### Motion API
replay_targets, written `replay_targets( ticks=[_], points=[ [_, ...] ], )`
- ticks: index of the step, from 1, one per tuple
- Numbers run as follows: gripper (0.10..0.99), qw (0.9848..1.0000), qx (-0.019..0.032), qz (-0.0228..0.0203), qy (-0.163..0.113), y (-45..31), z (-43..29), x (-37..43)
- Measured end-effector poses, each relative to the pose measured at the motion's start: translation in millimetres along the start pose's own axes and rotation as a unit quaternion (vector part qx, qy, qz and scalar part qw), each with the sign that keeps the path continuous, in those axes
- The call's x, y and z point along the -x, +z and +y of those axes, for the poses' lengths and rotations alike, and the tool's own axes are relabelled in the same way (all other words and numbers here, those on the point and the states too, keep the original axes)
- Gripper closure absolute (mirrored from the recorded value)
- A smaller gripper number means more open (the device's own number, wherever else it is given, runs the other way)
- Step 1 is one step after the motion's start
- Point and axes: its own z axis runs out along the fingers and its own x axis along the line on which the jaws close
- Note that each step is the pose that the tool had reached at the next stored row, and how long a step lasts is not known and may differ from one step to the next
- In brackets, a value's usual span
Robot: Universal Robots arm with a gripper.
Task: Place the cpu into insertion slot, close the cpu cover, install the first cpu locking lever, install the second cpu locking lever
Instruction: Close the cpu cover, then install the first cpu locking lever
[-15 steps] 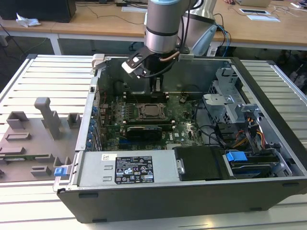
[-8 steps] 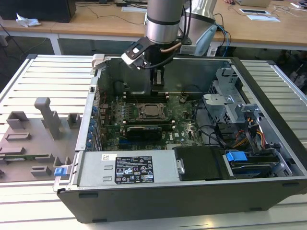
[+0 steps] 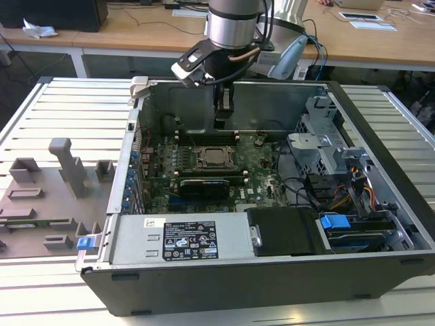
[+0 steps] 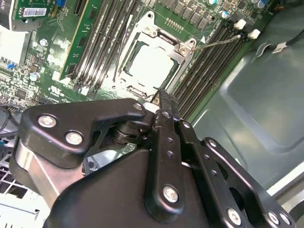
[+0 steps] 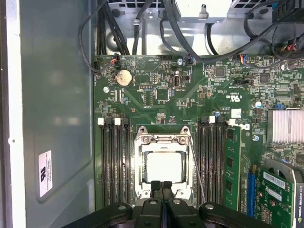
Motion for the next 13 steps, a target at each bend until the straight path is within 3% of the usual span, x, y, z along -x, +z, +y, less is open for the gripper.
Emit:
replay_targets(
  ticks=[13],
  points=[
    [0.984,1.0,0.0,-0.0001,0.0,-0.3,0.0,0.0]
  ],
)
